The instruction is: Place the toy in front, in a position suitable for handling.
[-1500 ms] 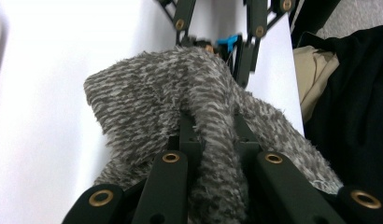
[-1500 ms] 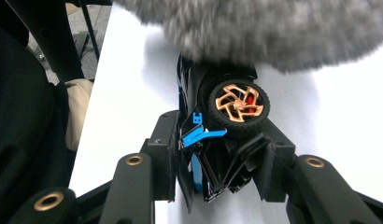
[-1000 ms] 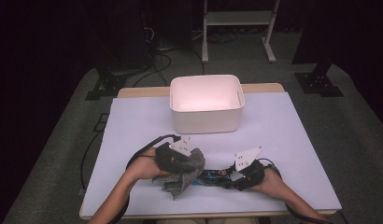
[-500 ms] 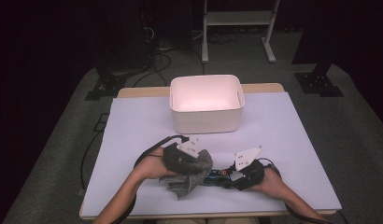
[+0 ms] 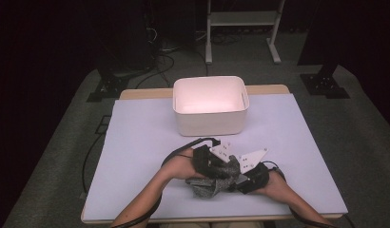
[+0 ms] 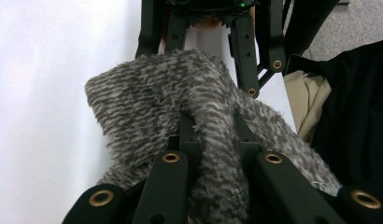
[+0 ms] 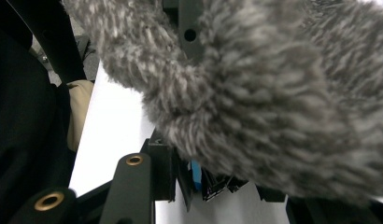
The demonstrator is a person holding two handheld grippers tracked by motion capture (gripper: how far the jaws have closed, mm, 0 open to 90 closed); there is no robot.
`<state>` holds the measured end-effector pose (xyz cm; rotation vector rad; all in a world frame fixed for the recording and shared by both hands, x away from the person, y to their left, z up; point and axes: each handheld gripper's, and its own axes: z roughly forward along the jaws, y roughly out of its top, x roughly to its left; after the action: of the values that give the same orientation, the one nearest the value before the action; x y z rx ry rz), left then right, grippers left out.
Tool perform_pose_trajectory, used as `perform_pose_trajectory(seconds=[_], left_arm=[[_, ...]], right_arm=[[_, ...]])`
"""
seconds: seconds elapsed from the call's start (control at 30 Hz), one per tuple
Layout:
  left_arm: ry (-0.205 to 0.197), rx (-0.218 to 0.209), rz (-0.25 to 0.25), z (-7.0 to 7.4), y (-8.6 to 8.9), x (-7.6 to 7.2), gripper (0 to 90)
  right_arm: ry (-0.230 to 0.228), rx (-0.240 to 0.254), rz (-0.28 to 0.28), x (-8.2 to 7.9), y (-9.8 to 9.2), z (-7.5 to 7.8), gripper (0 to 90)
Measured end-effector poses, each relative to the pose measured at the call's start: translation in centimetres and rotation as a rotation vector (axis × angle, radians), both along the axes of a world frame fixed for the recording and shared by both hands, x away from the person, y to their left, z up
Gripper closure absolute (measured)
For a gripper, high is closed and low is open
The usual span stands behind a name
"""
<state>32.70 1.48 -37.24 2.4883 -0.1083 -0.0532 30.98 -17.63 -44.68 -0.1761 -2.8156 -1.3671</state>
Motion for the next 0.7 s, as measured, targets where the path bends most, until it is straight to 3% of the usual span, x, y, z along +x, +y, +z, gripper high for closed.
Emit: perform_pose_trajectory(seconds=[0.3,0.5,0.7], left_arm=[[0.004,-0.011,0.063,-0.1,4.1,-0.2,79.6],[0.009,-0.043,0.121,-0.2,7.3,-0.4,79.5],[0.012,-0.065,0.159,-0.4,9.2,-0.4,79.5]], right_arm=[[-0.002,0.000,0.003,0.0,0.0,0.0,56.6],[0.000,0.000,0.001,0.0,0.0,0.0,56.7],[0.001,0.000,-0.001,0.0,0.0,0.0,56.7]])
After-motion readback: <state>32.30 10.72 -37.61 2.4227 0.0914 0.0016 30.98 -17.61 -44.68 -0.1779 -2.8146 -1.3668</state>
